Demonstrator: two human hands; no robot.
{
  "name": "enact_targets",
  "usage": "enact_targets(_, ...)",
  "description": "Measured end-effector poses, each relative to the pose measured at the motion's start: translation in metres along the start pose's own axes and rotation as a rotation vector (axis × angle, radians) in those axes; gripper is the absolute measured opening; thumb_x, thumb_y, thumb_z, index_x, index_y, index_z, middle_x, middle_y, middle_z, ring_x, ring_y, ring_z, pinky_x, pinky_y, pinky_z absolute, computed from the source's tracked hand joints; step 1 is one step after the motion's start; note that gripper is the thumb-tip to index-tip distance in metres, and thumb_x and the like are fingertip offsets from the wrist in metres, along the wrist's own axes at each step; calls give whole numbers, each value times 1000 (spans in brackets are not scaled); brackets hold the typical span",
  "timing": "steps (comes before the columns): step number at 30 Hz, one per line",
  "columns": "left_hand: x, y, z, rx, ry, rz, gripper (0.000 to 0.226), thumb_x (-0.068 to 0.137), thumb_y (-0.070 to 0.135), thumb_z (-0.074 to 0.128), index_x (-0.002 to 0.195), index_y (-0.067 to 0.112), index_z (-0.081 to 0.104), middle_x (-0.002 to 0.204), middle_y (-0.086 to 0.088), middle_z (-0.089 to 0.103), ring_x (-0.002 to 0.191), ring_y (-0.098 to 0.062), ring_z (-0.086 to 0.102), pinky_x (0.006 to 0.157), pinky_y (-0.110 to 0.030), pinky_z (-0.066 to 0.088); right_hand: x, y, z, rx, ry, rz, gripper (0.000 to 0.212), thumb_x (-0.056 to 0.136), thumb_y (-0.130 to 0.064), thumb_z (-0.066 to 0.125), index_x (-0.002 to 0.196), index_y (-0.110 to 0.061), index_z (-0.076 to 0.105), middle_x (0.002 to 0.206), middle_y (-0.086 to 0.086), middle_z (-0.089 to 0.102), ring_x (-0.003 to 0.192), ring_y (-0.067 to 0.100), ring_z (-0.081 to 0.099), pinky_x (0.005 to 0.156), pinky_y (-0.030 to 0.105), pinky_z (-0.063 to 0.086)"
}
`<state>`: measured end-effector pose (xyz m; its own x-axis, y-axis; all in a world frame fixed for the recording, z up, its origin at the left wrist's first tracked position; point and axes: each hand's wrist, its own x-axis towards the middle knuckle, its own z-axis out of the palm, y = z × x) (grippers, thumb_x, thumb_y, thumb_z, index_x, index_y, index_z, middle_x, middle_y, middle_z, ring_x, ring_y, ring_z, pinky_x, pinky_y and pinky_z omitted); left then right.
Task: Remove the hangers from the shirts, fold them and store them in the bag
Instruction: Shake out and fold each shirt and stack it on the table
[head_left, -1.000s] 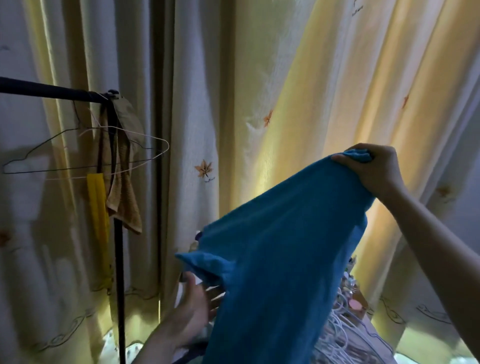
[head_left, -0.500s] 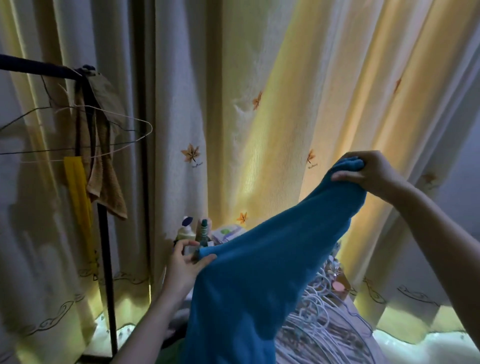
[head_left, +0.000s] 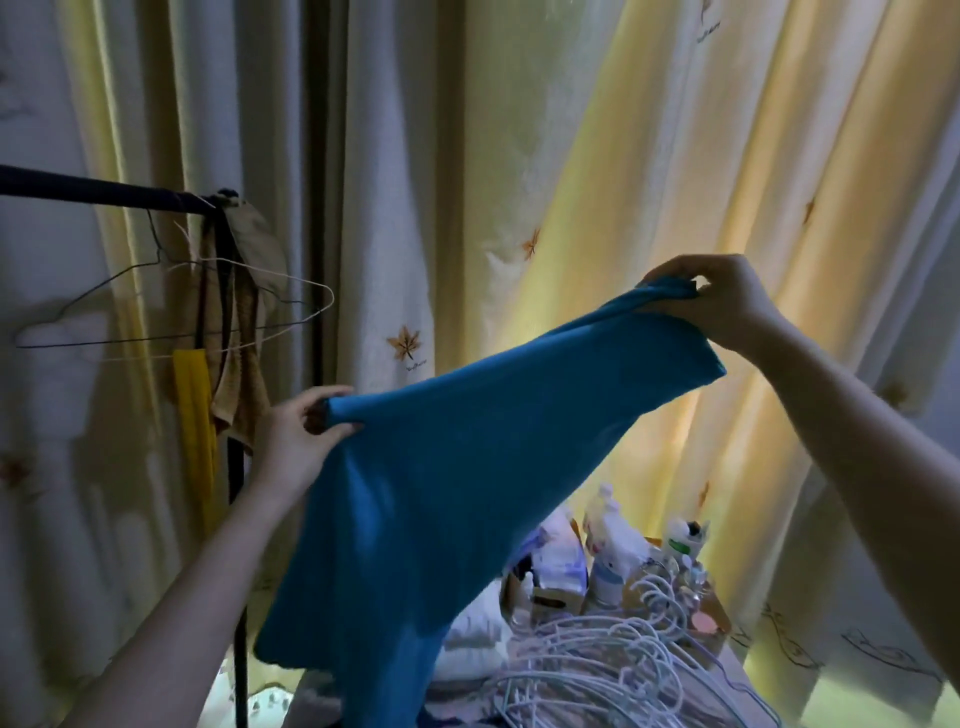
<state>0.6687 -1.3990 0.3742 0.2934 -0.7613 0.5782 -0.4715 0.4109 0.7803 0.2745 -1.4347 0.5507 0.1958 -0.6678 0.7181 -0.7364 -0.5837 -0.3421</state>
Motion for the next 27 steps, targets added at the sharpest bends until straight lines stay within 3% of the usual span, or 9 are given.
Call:
enact_targets(3,17,-8,-21,84,93,65,42,77,5,74,114,24,66,118,-3,64,112,-17,55,98,-35,46,19,-14,12,-41,25,-53,18,73,-13,79,81,-22,66,75,-5,62,76,12,51,67,21,39)
enact_targets(7,33,-24,-56,155,164,67,43,77,11,74,111,35,63,119,-2,62,112,-16,53,92,-32,44,38,-31,35,-31,1,-35,25,74,-14,77,96,-24,70,86,2,63,79,15,52,72,25,39)
enact_targets(10,31,-39,-78,224,159,57,32,75,10,76,101,26,67,105,-6,66,99,-23,59,84,-31,47,46,-45,56,-65,-75,-97,24,78,-8,72,100,-18,73,87,-2,64,78,12,50,74,23,39)
enact_targets(14,9,-64,-101,494,155,21,24,67,14,83,87,6,72,85,-4,53,84,-24,53,70,-28,38,52,-67,94,27,-182,-57,26,78,9,63,93,-10,72,79,2,59,71,20,57,65,30,57)
enact_targets(16,-6,-75,-109,550,136,-8,28,63,16,87,83,3,73,91,-7,55,88,-25,53,78,-35,43,54,-77,116,27,-193,-110,32,73,15,60,95,-6,72,83,4,61,77,18,56,68,22,52)
enact_targets(18,-23,-81,-112,466,36,-109,27,64,18,86,83,5,73,93,-7,63,88,-21,58,79,-31,46,55,-86,136,32,-184,-146,36,70,16,60,95,-6,73,87,4,64,83,15,53,65,7,39)
enact_targets(21,-46,-92,-115,401,-135,-321,17,69,24,83,77,21,68,81,6,66,83,-15,61,64,-20,43,53,-93,163,72,-223,-143,34,73,13,60,97,-7,73,90,1,65,87,13,53,69,12,34)
enact_targets(24,-59,-98,-122,356,-67,-394,19,72,19,81,87,16,71,90,1,68,89,-19,62,77,-29,49,50,-100,185,102,-238,-158,33,76,12,57,96,-9,73,91,0,65,87,13,54,69,12,35)
enact_targets(27,-69,-90,-135,295,75,-380,17,72,16,81,84,19,69,88,1,67,85,-16,62,70,-22,45,47,-107,191,222,-238,-175,36,76,13,52,93,-11,72,90,-1,65,82,7,56,66,1,39)
